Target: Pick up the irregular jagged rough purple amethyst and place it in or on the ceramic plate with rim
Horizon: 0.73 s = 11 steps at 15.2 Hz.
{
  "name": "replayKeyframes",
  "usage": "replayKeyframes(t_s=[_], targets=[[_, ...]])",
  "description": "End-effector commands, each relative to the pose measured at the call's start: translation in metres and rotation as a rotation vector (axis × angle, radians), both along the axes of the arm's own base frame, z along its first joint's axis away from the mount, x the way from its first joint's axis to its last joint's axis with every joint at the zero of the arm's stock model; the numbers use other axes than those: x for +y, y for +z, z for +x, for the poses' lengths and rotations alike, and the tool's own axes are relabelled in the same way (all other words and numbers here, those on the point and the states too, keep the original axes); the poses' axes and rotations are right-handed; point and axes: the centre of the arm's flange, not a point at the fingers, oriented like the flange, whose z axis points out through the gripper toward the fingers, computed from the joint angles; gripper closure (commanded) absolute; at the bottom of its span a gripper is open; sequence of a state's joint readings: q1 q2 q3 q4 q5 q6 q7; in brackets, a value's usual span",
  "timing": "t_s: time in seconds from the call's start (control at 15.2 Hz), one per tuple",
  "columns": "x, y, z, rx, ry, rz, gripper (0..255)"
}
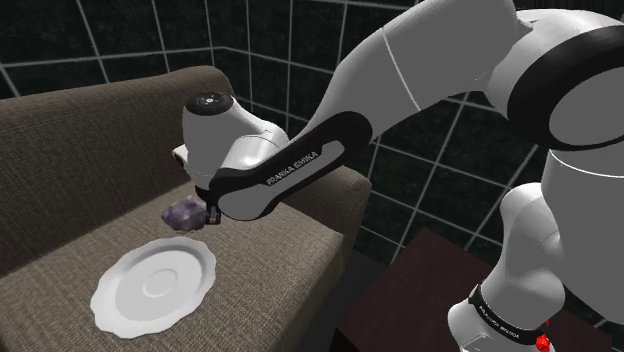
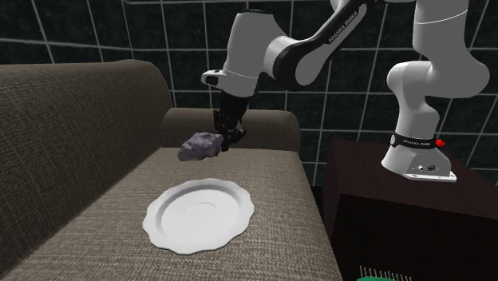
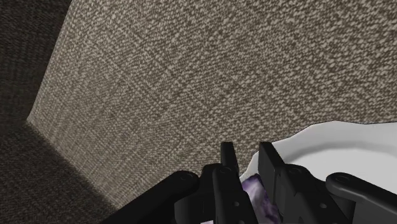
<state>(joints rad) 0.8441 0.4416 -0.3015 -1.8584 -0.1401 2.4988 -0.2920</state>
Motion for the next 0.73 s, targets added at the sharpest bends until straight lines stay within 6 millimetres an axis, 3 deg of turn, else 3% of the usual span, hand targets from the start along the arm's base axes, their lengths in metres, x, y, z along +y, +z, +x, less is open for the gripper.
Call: replayKeyframes(t_s=[0.0,0.53,0.66], targets=[[0.025,0.002,-0.008,-0.001,-0.001,0.0,255],[0.126,0.002,-0.04,-0.001,-0.001,0.0,255],[0.132,-0.003,-0.041,-0.001,-0.001,0.0,255]])
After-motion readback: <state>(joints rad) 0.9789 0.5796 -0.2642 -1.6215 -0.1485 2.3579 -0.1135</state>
